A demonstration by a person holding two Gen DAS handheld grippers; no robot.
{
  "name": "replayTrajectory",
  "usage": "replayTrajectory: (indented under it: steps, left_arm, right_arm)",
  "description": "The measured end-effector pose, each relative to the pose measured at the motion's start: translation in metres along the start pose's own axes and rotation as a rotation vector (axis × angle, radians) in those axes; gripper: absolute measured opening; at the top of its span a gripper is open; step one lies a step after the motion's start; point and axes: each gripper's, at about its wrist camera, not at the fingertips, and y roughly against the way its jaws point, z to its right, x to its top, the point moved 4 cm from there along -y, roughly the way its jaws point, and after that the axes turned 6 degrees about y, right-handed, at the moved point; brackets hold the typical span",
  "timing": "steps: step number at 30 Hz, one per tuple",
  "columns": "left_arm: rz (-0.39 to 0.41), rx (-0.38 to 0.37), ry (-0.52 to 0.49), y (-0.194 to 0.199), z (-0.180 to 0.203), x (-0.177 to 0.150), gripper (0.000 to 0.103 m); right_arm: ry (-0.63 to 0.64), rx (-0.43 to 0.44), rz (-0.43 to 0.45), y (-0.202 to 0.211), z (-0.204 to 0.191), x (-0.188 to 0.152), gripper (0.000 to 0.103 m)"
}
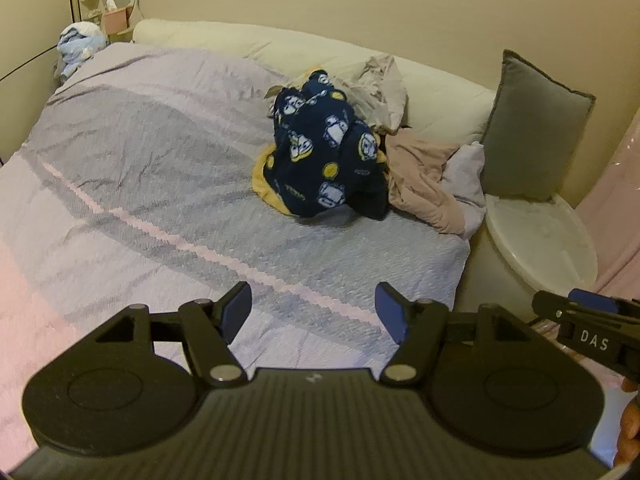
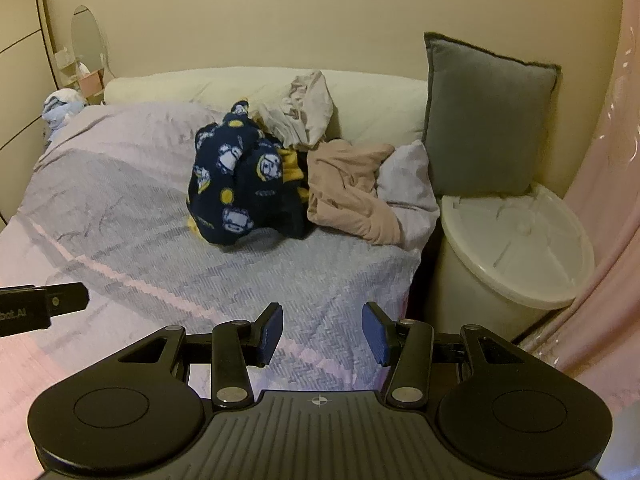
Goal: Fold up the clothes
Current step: 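Move both grippers toward the clothes pile on the bed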
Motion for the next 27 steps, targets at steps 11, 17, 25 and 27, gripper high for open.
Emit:
replayTrajectory:
  steps: [11, 17, 25, 27]
  left_arm:
    - [-0.025, 0.024, 0.013, -0.029, 0.0, 0.017, 0.065]
    - [-0.045, 0.056, 0.02, -0.058, 0.004, 0.033, 0.065]
    - [-0.101, 0.085, 0.034, -0.118, 0.011, 0.062, 0.064]
    - [-0.117, 0.091, 0.037, -0.134, 0.015, 0.07, 0.064]
  right_arm:
    - [0.011, 0.013, -0.026, -0.034, 0.009, 0.016, 0.048]
    - [0.026, 0.03, -0.043, -0.065, 0.017, 0.032, 0.048]
    - [0.032, 0.057, -0.11, -0.13, 0.039, 0.056, 0.048]
    - [0.034, 0.067, -0.133, -0.147, 0.044, 0.062, 0.048]
